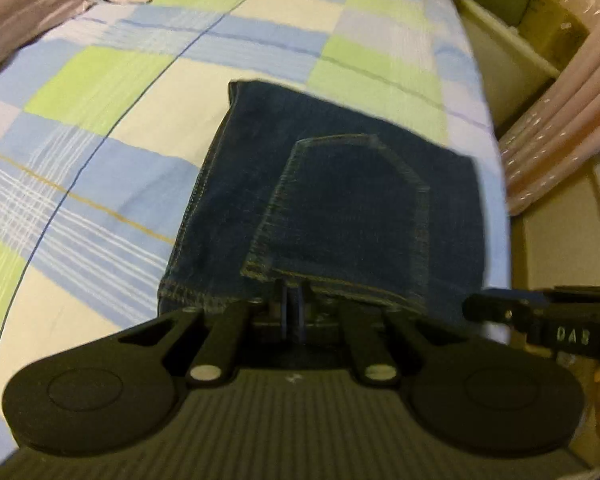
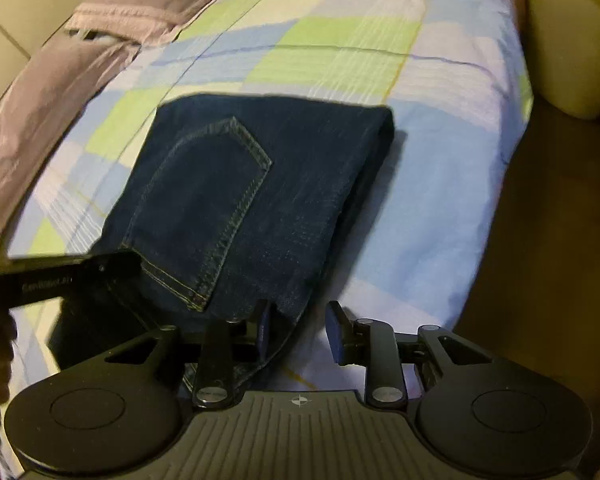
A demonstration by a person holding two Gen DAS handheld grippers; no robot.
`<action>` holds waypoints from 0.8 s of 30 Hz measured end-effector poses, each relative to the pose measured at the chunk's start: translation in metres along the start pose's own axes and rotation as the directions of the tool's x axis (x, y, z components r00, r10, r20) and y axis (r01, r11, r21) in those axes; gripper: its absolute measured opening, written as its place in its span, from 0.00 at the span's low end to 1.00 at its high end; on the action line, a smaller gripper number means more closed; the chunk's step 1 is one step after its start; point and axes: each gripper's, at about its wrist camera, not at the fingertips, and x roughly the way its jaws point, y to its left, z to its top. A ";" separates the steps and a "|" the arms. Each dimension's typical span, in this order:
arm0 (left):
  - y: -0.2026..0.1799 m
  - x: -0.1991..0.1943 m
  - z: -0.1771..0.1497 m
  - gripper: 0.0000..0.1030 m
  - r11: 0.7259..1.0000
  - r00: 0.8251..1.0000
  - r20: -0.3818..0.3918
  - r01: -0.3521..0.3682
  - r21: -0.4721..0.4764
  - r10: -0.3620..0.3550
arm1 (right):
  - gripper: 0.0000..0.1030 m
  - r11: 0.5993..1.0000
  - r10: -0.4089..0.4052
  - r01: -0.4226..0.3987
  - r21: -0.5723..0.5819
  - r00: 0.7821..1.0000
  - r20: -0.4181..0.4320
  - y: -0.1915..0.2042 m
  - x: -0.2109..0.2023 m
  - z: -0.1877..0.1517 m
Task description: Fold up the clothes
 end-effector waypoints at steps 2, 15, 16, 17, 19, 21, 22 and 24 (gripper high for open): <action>0.002 -0.008 -0.012 0.03 0.999 1.000 -0.003 0.005 -0.049 -0.005 | 0.28 0.999 0.033 -0.033 -0.010 0.999 0.018 0.006 -0.012 -0.007; 0.006 -0.023 -0.059 0.02 0.959 0.998 0.002 -0.066 -0.275 0.069 | 0.27 0.994 0.043 -0.044 -0.100 0.999 -0.016 0.026 -0.029 -0.033; 0.006 -0.016 -0.065 0.02 0.954 0.997 -0.013 -0.075 -0.289 0.075 | 0.27 0.992 0.043 -0.048 -0.120 0.998 -0.046 0.028 -0.021 -0.037; 0.006 -0.012 -0.067 0.02 0.946 0.996 -0.014 -0.084 -0.313 0.083 | 0.27 0.989 0.039 -0.049 -0.141 0.996 -0.078 0.029 -0.012 -0.042; 0.002 -0.017 -0.060 0.02 0.937 0.994 -0.028 -0.106 -0.334 0.102 | 0.27 0.984 0.006 -0.023 -0.179 0.996 -0.094 0.032 -0.007 -0.043; -0.002 -0.035 -0.057 0.03 0.924 0.993 -0.056 -0.120 -0.364 0.107 | 0.27 0.982 -0.008 -0.015 -0.189 0.993 -0.118 0.035 -0.009 -0.037; -0.004 -0.045 -0.056 0.03 0.916 0.992 -0.072 -0.127 -0.380 0.108 | 0.28 0.980 -0.003 -0.025 -0.196 0.990 -0.142 0.036 -0.016 -0.033; -0.007 -0.065 -0.053 0.03 0.901 0.989 -0.102 -0.141 -0.411 0.108 | 0.28 0.975 0.006 -0.047 -0.216 0.982 -0.190 0.039 -0.033 -0.026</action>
